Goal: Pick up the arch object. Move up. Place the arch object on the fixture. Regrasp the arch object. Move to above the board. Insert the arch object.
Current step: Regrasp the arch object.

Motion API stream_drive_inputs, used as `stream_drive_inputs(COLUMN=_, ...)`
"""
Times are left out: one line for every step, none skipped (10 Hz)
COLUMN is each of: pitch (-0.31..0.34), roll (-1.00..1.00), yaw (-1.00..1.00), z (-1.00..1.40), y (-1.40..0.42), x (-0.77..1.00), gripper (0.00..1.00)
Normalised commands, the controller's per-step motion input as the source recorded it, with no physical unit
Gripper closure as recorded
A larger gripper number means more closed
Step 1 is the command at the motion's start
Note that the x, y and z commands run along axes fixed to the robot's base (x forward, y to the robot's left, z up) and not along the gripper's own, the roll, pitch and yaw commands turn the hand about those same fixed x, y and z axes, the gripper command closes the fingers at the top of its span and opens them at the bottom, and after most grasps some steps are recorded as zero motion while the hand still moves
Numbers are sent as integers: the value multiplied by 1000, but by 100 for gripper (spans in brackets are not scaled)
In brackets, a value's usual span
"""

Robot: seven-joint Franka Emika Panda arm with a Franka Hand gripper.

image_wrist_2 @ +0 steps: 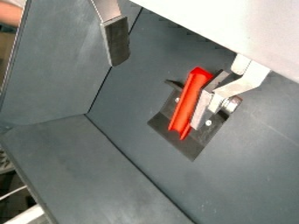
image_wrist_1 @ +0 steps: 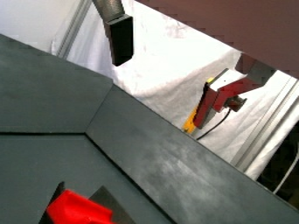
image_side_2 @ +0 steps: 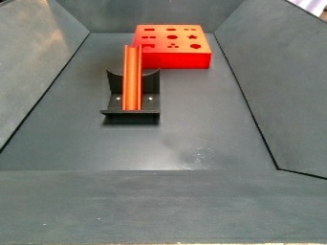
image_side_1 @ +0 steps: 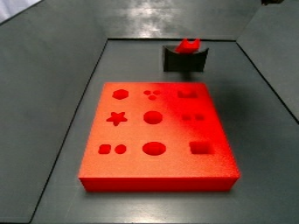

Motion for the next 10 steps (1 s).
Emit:
stream_drive_inputs(pitch=105, roll=213, yaw=216, z=-3, y=-41, x=92, gripper=0)
stream_drive_inputs(pitch=64, roll=178, yaw=217, z=-4, y=-48, x=86, gripper=0)
stream_drive_inputs(pitch=46, roll=165, yaw=208, z=-10, y=-54, x=91, gripper=0)
stream_drive_inputs(pitch=35, roll=190, yaw=299, z=-1000, y=43, x=36, gripper=0)
stream_drive_inputs(pitch=15, roll=183, yaw=261, z=-1000, y=43, x=43, gripper=0)
stream_drive_inputs(pitch=-31, roll=173, yaw=224, z=-1000, y=37, x=55, gripper=0)
stream_drive_inputs(pitch=-66, roll=147, yaw=186, z=-1000, y=31, x=65, gripper=0)
stream_drive_inputs(pitch=-94, roll=120, yaw=149, z=-1000, y=28, x=77, gripper=0)
stream_drive_inputs(pitch=-116, roll=98, yaw=112, z=-1000, y=26, x=85, gripper=0)
stream_drive_inputs(pitch=-129, roll=83, yaw=75, z=-1000, y=25, x=92, gripper=0)
